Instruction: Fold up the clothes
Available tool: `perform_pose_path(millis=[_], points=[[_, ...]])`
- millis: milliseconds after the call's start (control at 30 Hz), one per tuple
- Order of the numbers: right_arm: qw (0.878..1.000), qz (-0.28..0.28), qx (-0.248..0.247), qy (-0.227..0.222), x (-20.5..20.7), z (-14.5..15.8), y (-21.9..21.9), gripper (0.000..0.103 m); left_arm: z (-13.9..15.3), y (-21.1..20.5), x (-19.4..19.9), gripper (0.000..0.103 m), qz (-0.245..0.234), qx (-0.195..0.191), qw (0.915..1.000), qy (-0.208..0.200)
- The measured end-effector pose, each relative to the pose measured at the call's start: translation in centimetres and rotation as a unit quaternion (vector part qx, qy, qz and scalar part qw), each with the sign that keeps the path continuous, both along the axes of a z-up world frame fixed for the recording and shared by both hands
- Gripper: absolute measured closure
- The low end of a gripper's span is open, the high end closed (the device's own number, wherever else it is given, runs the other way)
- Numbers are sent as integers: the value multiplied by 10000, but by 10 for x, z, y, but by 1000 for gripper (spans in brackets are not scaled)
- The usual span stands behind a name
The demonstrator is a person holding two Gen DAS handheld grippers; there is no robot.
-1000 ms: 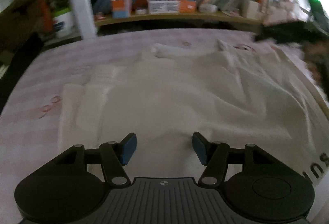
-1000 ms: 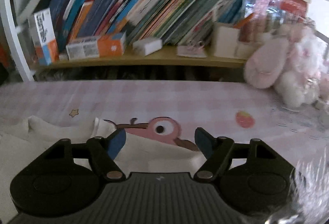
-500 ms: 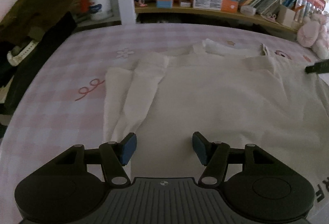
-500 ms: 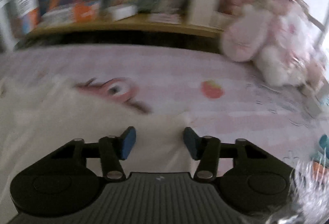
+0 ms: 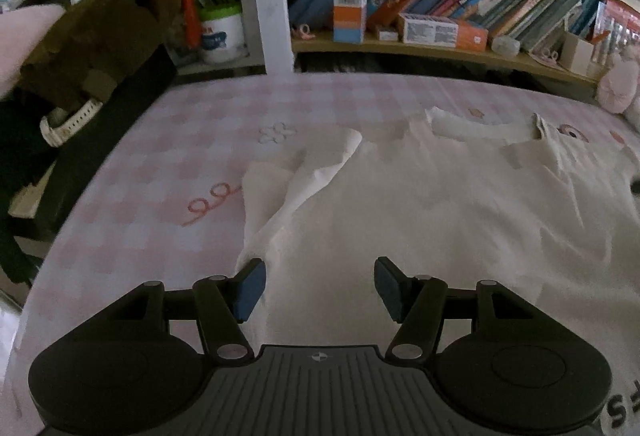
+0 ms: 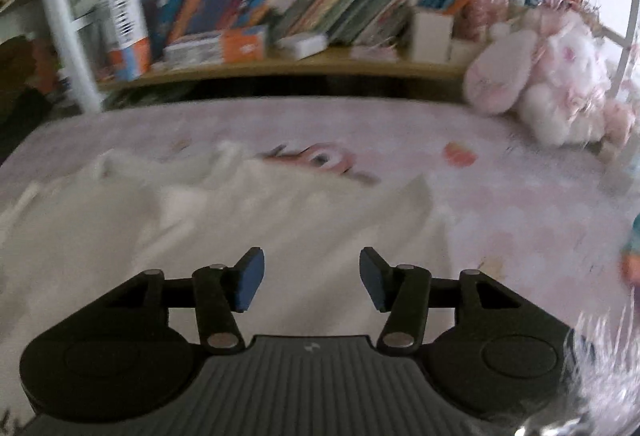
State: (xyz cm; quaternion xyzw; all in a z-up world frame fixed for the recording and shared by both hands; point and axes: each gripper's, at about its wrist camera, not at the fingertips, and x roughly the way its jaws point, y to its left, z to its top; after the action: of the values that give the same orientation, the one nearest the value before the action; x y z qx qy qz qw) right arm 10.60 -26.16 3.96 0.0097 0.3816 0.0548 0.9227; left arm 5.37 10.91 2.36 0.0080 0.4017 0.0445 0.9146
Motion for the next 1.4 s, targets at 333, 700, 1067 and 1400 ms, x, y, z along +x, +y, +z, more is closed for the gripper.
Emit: perform_pose_path(millis=[333, 700, 1067, 1400], points=[[9942, 785, -740, 5, -63, -26, 55, 48, -6, -11, 5, 44, -84, 643, 9974, -316], [9960, 648, -586, 204, -59, -26, 48, 39, -14, 52, 71, 45, 652, 600, 9959, -208], [9973, 562, -384, 259, -58, -28, 40, 33, 22, 100, -50, 45, 658, -848, 9938, -288], [9943, 947, -357, 322, -83, -11, 32, 36, -14, 41, -132, 44, 377, -289, 9988, 151]])
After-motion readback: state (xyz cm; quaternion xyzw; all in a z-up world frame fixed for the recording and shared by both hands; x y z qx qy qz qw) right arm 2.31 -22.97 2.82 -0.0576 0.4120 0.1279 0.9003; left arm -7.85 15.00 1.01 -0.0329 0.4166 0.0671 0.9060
